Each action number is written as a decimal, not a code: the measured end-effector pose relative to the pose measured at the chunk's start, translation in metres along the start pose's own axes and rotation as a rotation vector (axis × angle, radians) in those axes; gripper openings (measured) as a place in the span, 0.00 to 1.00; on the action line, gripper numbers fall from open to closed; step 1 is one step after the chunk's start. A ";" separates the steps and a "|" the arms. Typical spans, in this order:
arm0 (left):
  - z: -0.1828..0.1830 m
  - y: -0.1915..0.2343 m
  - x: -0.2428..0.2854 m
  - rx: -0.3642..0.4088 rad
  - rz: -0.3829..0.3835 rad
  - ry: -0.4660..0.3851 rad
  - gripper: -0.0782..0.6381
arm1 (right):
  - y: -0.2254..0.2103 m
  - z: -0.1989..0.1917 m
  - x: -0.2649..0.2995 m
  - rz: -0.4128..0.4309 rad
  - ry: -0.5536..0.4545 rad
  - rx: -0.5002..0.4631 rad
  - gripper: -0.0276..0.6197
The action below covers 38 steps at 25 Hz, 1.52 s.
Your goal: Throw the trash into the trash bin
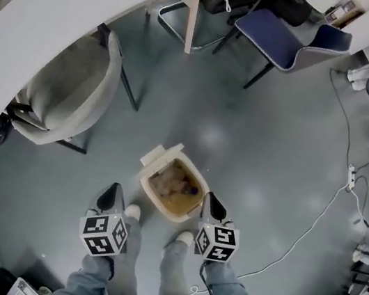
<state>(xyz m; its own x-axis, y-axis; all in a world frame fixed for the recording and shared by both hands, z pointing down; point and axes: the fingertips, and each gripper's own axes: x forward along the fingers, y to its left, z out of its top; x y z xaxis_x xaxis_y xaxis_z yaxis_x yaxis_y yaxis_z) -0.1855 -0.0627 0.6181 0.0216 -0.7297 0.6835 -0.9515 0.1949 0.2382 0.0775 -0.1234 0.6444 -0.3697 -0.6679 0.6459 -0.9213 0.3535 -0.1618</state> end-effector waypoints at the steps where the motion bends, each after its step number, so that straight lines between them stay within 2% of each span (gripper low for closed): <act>1: 0.005 -0.008 -0.007 0.003 -0.015 -0.002 0.12 | 0.000 0.006 -0.010 -0.006 0.005 -0.006 0.05; 5: 0.029 -0.047 -0.042 0.031 -0.072 -0.021 0.12 | 0.003 0.041 -0.055 -0.037 -0.004 -0.050 0.05; 11: 0.088 -0.087 -0.096 0.079 -0.130 -0.130 0.12 | 0.002 0.110 -0.119 -0.055 -0.088 -0.068 0.05; 15: 0.135 -0.103 -0.138 0.130 -0.154 -0.235 0.12 | -0.018 0.153 -0.167 -0.099 -0.143 -0.024 0.05; 19: 0.174 -0.100 -0.166 0.155 -0.128 -0.327 0.12 | -0.043 0.183 -0.216 -0.177 -0.230 0.043 0.05; 24: 0.204 -0.104 -0.187 0.174 -0.102 -0.387 0.12 | -0.070 0.200 -0.258 -0.231 -0.288 0.080 0.05; 28: 0.211 -0.105 -0.183 0.174 -0.098 -0.399 0.12 | -0.076 0.205 -0.263 -0.247 -0.312 0.098 0.05; 34: 0.216 -0.111 -0.174 0.179 -0.115 -0.406 0.12 | -0.073 0.209 -0.262 -0.257 -0.303 0.039 0.05; 38: 0.219 -0.119 -0.182 0.188 -0.125 -0.411 0.12 | -0.073 0.213 -0.272 -0.261 -0.309 0.039 0.05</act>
<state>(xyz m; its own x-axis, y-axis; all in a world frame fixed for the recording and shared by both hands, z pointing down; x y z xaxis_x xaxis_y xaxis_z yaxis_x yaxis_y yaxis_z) -0.1436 -0.0963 0.3144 0.0524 -0.9464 0.3187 -0.9892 -0.0055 0.1463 0.2199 -0.1070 0.3210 -0.1362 -0.8996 0.4150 -0.9907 0.1249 -0.0544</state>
